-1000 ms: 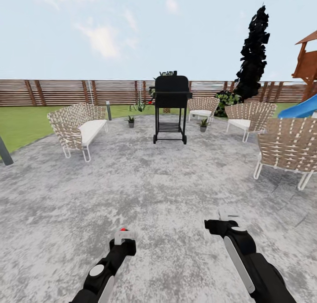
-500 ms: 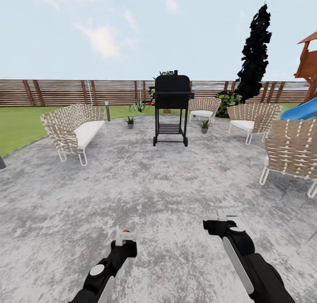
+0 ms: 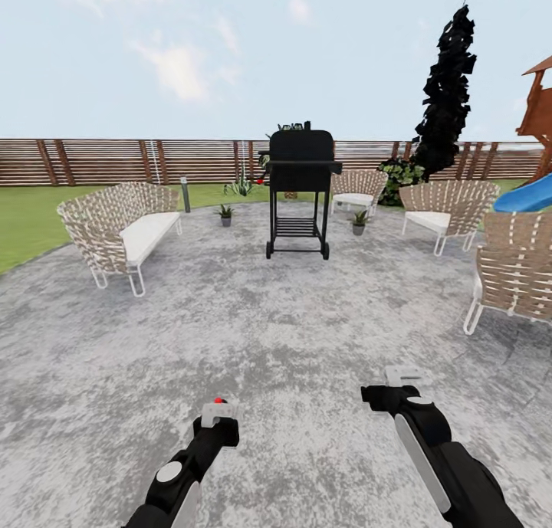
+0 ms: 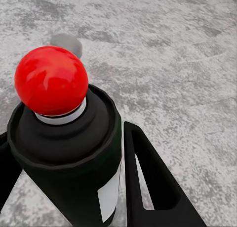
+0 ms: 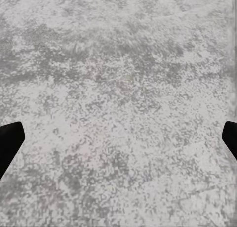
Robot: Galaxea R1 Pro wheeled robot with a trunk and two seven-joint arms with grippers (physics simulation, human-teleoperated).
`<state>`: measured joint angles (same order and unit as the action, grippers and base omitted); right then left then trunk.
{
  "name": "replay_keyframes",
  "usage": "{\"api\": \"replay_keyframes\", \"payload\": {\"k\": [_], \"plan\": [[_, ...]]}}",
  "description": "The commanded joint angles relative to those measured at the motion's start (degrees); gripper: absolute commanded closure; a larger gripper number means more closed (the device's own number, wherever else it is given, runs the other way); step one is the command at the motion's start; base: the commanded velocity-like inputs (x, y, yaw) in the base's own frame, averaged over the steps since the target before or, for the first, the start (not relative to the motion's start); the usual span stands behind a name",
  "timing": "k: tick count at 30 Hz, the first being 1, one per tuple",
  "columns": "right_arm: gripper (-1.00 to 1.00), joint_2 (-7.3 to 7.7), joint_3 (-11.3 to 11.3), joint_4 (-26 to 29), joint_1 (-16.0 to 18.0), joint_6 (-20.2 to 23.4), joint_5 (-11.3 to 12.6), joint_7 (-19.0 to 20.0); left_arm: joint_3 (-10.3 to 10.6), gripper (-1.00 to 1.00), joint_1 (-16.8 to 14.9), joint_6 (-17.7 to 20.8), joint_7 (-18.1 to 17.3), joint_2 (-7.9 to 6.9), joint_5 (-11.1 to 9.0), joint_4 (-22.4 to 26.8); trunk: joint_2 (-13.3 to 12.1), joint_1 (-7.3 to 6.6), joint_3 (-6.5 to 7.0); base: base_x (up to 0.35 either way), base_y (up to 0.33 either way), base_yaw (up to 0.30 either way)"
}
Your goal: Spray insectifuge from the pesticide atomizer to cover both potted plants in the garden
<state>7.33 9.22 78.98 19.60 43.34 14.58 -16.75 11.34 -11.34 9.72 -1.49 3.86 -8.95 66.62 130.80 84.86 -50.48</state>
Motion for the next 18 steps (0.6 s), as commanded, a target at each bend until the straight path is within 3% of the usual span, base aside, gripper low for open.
{"api": "replay_keyframes", "payload": {"k": [1, 6, 8, 9, 12, 16, 18], "plan": [[-1.00, 0.02, 0.01, -0.05, 0.00, 0.00, 0.00, 0.02, 0.00, 1.00, 0.00, 0.00, 0.00, 0.00, 0.05, 0.00, 0.00, 0.00, 0.00, 0.322, 0.000, 0.000], [-1.00, -0.27, -0.44, -0.06, 0.00, 0.07, -0.85, -0.02, 0.00, 1.00, 0.00, -0.03, 0.00, 0.00, 0.07, -0.54, 0.00, 0.00, 0.00, 0.322, 0.000, 0.000], [-1.00, -0.90, -1.27, -0.06, 0.00, 0.22, -5.82, 0.04, 0.00, 1.00, 0.00, -0.03, 0.00, 0.01, 0.07, -0.71, 0.00, 0.00, 0.00, 0.322, 0.000, 0.000], [-1.00, -2.23, -2.42, -0.05, 0.00, 0.15, -10.60, 0.28, 0.00, 1.00, 0.00, -0.04, 0.00, 0.01, 0.07, -0.75, 0.00, 0.00, 0.00, 0.322, 0.000, 0.000], [-1.00, -6.39, -7.18, -0.02, 0.00, 0.02, -19.97, 3.00, 0.00, 1.00, 0.00, -0.05, 0.00, 0.01, 0.07, -0.78, 0.00, 0.00, 0.00, 0.322, 0.000, 0.000], [-1.00, -10.23, -11.35, 0.03, 0.00, -0.08, -25.86, 6.80, 0.00, 1.00, 0.00, -0.03, 0.00, 0.05, 0.07, -0.79, 0.00, 0.00, 0.00, 0.323, 0.000, 0.000], [-1.00, -10.96, -11.72, -0.02, 0.00, -0.29, -27.68, 7.26, 0.00, 1.00, 0.00, -0.04, 0.00, 0.07, 0.07, -0.79, 0.00, 0.00, 0.00, 0.322, 0.000, 0.000]]}}
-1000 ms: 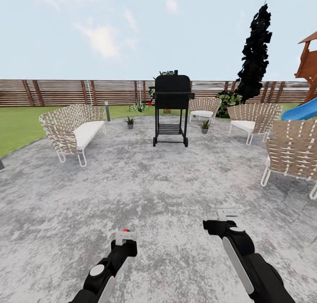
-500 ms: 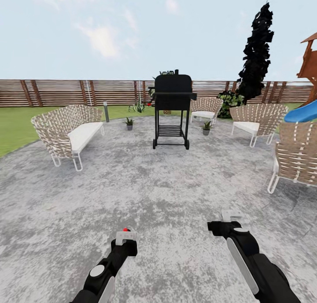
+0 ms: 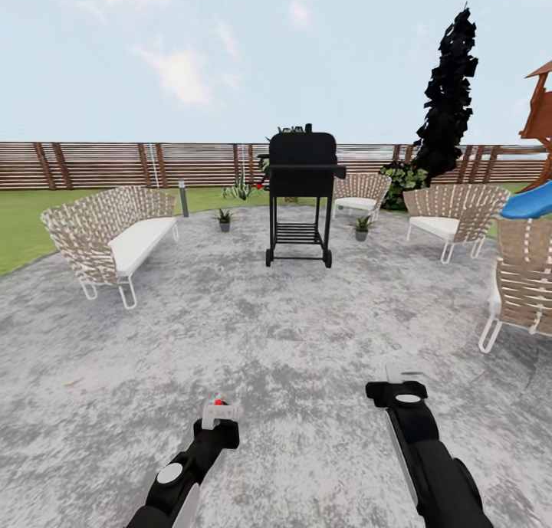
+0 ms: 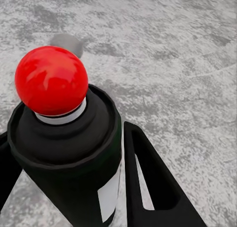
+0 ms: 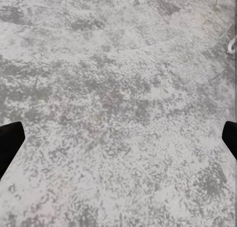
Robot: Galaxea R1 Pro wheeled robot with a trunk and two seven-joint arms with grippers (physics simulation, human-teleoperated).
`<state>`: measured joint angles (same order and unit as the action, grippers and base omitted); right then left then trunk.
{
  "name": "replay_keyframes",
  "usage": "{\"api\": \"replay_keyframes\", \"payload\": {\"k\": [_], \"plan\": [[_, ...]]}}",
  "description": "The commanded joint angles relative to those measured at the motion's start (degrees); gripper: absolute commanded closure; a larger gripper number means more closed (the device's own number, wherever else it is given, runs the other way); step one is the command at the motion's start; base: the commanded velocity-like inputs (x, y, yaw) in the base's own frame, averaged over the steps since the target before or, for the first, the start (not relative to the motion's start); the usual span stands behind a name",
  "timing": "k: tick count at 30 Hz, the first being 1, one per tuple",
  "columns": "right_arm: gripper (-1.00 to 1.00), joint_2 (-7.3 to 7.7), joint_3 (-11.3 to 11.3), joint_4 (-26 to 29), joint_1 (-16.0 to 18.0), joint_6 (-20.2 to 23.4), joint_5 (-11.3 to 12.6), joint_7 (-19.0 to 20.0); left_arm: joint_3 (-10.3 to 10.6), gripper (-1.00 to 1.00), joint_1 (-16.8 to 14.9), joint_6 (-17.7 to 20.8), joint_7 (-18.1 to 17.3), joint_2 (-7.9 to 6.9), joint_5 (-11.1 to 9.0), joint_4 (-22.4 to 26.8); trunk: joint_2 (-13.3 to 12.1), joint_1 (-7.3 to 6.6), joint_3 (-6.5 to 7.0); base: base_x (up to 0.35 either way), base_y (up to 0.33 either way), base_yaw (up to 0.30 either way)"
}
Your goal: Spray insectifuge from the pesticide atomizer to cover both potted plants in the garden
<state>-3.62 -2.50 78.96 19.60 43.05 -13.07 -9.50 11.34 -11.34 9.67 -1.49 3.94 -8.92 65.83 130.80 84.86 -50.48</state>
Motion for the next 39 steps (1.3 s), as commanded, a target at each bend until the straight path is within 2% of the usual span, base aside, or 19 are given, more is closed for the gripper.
{"api": "replay_keyframes", "payload": {"k": [1, 13, 17, 20, 39], "plan": [[-1.00, -0.26, 0.02, -0.06, 0.00, -0.35, -0.56, 0.18, 0.00, 1.00, 0.00, 0.02, 0.00, -0.03, 0.04, 0.00, 0.00, 0.00, 0.00, 0.322, 0.000, 0.000], [-1.00, -0.49, 0.56, 0.38, 0.00, -1.28, -1.00, 0.61, 0.00, 1.00, 0.00, -0.07, 0.00, 0.07, 0.12, -0.39, 0.00, 0.00, 0.00, 0.322, 0.000, 0.000], [-1.00, -0.37, 0.50, 0.55, 0.00, -1.08, -1.06, 5.55, 0.00, 1.00, 0.00, -0.09, 0.00, 0.05, 0.13, -0.43, 0.00, 0.00, 0.00, 0.322, 0.000, 0.000], [-1.00, -0.34, 0.48, 0.58, 0.00, -1.10, -1.12, 6.93, 0.02, 1.00, 0.00, -0.09, 0.00, 0.02, 0.13, -0.44, 0.00, 0.00, 0.00, 0.322, 0.000, 0.000], [-1.00, -0.34, 0.61, 0.58, 0.00, -0.55, -1.09, 8.68, 0.09, 1.00, 0.00, -0.10, 0.00, 0.46, 0.05, -2.10, 0.00, 0.00, 0.00, 0.322, 0.000, 0.000]]}}
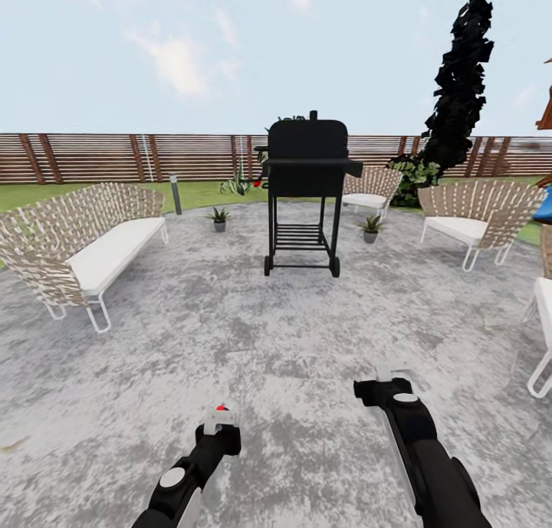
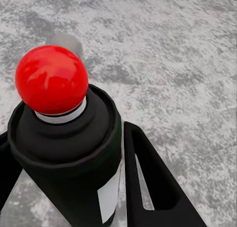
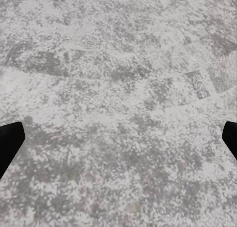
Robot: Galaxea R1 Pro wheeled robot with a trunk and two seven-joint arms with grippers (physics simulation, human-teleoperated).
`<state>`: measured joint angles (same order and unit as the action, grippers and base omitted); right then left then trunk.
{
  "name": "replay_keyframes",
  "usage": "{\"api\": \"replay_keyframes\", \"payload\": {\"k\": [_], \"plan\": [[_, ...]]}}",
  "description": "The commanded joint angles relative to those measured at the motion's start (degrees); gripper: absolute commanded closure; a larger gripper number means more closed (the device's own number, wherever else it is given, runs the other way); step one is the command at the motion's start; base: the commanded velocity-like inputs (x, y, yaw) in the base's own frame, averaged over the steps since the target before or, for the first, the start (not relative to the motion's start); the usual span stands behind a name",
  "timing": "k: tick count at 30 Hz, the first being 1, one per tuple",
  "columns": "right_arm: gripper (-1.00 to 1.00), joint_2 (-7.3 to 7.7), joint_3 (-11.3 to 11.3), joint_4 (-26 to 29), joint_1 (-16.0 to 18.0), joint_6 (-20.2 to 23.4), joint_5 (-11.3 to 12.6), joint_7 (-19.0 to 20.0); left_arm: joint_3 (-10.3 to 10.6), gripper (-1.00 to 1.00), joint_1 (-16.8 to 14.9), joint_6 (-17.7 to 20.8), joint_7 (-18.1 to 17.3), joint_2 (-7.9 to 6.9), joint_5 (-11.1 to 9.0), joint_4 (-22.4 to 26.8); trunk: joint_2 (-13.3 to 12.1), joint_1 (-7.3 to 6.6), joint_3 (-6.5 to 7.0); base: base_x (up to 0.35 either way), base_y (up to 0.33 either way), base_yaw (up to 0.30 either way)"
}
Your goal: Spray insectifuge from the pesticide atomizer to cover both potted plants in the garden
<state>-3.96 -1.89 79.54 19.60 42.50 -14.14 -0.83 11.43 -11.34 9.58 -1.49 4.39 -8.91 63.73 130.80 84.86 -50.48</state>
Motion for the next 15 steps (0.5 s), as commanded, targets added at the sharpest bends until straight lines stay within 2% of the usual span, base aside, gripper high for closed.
{"api": "replay_keyframes", "payload": {"k": [1, 6, 12, 15], "plan": [[-1.00, 0.00, 0.02, 0.00, 0.00, 0.05, -0.04, 0.50, 0.00, 1.00, 0.00, -0.03, 0.00, -0.02, 0.03, 0.00, 0.00, 0.00, 0.00, 0.322, 0.000, 0.000], [-1.00, 0.20, -0.04, 0.13, 0.00, 0.12, -0.09, 3.47, 0.00, 1.00, 0.00, -0.02, 0.00, -0.15, 0.03, -0.01, 0.00, 0.00, 0.00, 0.322, 0.000, 0.000], [-1.00, 1.22, -0.04, 0.26, -0.03, 0.19, -0.47, 14.35, 0.00, 1.00, 0.00, 0.00, -0.60, -0.17, 0.03, -0.02, 0.00, 0.00, 0.00, 0.322, 0.000, 0.000], [-1.00, 1.90, -0.04, 0.26, -0.08, 0.16, -0.52, 19.00, 0.00, 1.00, 0.00, 0.12, -3.49, -0.27, 0.09, -0.07, 0.00, 0.00, 0.00, 0.322, 0.000, 0.000]]}}
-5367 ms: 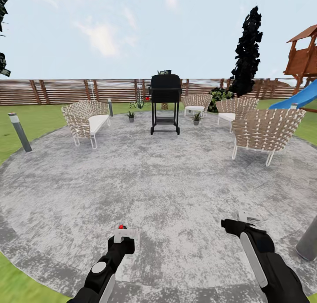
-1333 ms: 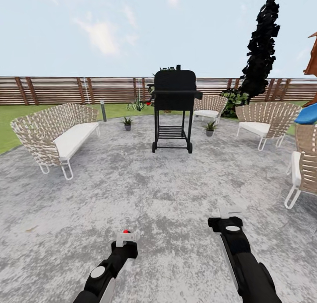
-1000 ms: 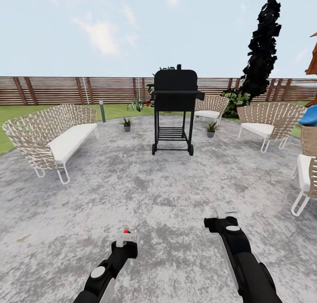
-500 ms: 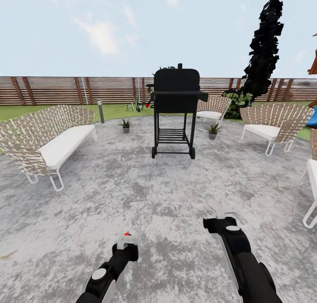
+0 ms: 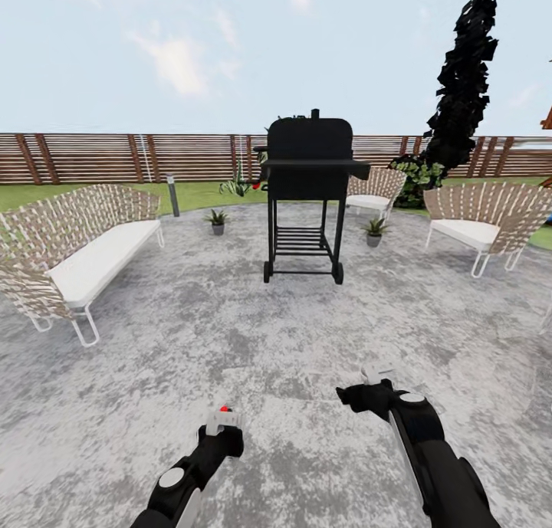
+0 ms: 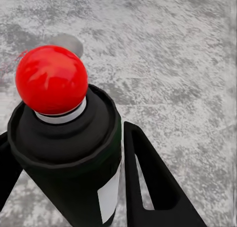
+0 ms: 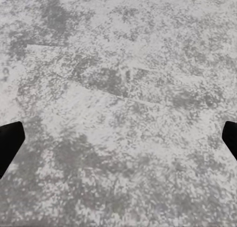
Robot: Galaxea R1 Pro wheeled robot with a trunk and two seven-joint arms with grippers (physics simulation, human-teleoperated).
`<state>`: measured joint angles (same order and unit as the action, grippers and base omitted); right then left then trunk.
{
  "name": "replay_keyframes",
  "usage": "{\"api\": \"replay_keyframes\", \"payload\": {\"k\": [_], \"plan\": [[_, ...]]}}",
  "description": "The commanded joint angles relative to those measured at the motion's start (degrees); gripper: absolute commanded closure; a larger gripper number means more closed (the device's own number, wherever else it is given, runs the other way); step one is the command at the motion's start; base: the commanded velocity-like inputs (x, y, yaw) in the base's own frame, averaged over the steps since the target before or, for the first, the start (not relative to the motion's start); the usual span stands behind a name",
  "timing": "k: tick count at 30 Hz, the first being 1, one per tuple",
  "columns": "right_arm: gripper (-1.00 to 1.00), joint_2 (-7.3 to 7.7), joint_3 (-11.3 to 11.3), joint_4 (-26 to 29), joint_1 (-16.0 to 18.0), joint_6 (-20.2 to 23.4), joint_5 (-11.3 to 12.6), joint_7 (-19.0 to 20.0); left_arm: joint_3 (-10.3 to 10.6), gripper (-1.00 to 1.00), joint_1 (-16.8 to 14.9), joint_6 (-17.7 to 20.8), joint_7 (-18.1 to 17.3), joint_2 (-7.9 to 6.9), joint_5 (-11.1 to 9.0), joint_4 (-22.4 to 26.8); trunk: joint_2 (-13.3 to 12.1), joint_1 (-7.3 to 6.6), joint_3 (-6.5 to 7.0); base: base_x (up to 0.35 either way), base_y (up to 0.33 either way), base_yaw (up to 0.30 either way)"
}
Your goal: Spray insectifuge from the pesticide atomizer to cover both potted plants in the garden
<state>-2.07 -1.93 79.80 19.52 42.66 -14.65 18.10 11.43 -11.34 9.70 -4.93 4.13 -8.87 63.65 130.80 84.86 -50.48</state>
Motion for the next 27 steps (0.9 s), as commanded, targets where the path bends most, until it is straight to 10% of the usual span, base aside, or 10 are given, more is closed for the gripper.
{"api": "replay_keyframes", "payload": {"k": [1, 9, 16, 27], "plan": [[-1.00, 0.28, 0.00, 0.02, 0.01, -0.08, -0.03, 1.66, -0.01, 1.00, 0.00, 0.07, -0.89, -0.03, 0.09, -0.01, 0.00, 0.00, 0.00, 0.322, 0.000, 0.000], [-1.00, 3.67, 0.05, 0.43, -0.01, -0.73, -0.03, 13.65, -0.01, 1.00, -1.31, 0.47, -8.26, -0.31, 0.59, -2.04, 0.00, 0.00, 0.00, 0.322, 0.000, 0.000], [-1.00, 5.90, 0.00, 0.44, -0.01, -1.37, -0.02, 26.37, -0.01, 1.00, -2.88, 1.93, -19.31, -0.22, 6.61, -4.64, 0.00, 0.00, 0.00, 0.322, 0.000, 0.000], [-1.00, 6.55, 0.59, 0.35, -0.01, -1.82, 0.02, 31.09, -0.01, 1.00, -3.77, 2.50, -30.15, -0.34, 9.59, -6.20, 0.00, 0.00, 0.00, 0.323, 0.000, 0.000]]}}
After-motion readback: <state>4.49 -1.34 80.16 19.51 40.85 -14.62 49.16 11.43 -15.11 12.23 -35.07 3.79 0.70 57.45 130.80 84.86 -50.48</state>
